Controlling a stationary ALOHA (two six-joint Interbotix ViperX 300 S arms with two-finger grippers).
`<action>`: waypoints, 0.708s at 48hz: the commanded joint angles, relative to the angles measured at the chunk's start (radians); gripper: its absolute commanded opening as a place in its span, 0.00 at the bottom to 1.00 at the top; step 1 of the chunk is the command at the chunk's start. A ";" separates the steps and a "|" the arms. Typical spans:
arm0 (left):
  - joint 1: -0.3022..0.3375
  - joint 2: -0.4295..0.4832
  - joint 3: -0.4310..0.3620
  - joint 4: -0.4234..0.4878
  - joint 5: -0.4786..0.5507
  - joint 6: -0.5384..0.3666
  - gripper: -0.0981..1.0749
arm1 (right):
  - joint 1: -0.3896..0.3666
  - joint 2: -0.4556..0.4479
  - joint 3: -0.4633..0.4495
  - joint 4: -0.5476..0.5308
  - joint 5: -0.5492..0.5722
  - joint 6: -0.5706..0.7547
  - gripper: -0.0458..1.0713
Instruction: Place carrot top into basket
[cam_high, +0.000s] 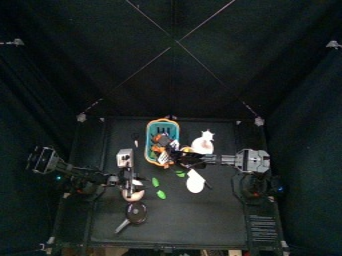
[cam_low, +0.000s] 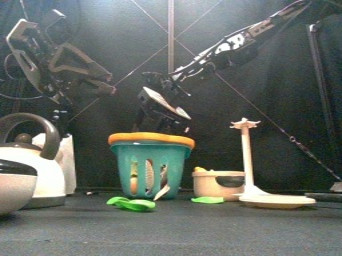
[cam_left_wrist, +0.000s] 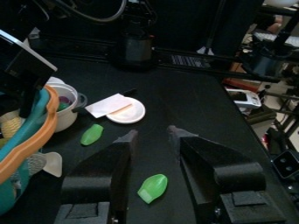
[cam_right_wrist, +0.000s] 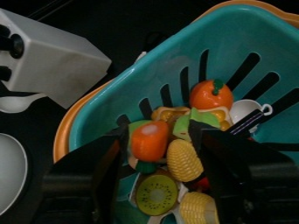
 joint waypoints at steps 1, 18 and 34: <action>0.003 -0.006 -0.015 0.000 -0.012 0.000 0.74 | -0.005 -0.020 -0.012 0.002 -0.003 -0.003 0.92; 0.003 -0.006 -0.015 0.000 -0.012 0.000 0.74 | 0.002 -0.020 -0.014 0.002 -0.002 -0.008 0.92; -0.003 -0.071 -0.006 0.002 -0.038 0.005 0.74 | 0.023 -0.032 -0.035 -0.020 -0.006 -0.014 0.92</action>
